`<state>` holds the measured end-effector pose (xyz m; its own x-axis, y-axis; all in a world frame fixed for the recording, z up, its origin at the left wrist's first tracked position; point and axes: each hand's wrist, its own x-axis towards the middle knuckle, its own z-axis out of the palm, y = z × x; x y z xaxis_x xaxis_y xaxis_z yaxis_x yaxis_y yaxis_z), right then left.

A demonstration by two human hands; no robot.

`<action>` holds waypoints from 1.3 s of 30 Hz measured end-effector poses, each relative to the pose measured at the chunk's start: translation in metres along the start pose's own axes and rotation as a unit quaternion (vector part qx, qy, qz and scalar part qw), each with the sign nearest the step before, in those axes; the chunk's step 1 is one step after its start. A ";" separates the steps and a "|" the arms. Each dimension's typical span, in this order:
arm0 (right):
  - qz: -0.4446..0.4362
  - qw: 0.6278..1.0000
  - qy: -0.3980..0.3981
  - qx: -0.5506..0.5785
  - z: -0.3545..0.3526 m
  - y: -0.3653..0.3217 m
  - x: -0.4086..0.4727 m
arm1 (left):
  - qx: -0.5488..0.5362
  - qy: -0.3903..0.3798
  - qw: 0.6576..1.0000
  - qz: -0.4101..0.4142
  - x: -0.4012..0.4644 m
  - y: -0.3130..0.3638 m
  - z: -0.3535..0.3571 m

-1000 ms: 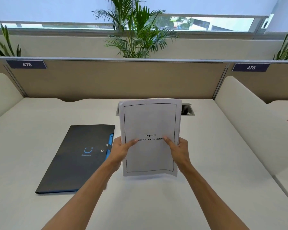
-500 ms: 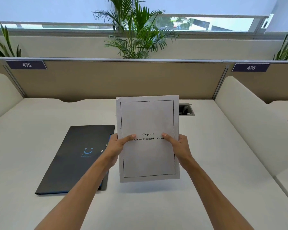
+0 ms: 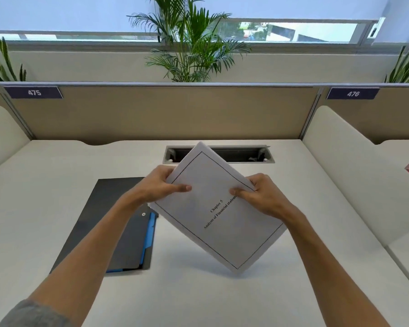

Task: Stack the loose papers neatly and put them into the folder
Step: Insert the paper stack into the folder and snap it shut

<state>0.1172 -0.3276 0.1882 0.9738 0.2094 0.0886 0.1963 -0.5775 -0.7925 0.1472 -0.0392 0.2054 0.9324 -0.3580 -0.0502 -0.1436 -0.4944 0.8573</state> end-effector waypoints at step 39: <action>0.059 0.948 0.217 0.227 0.011 0.046 -0.036 | -0.235 0.172 0.954 -0.067 -0.032 -0.081 0.062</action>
<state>0.0901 -0.3531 0.1416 0.9610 -0.2358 0.1448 0.1091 -0.1580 -0.9814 0.1090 -0.0367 0.1060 0.9973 0.0053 -0.0730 0.0732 -0.0786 0.9942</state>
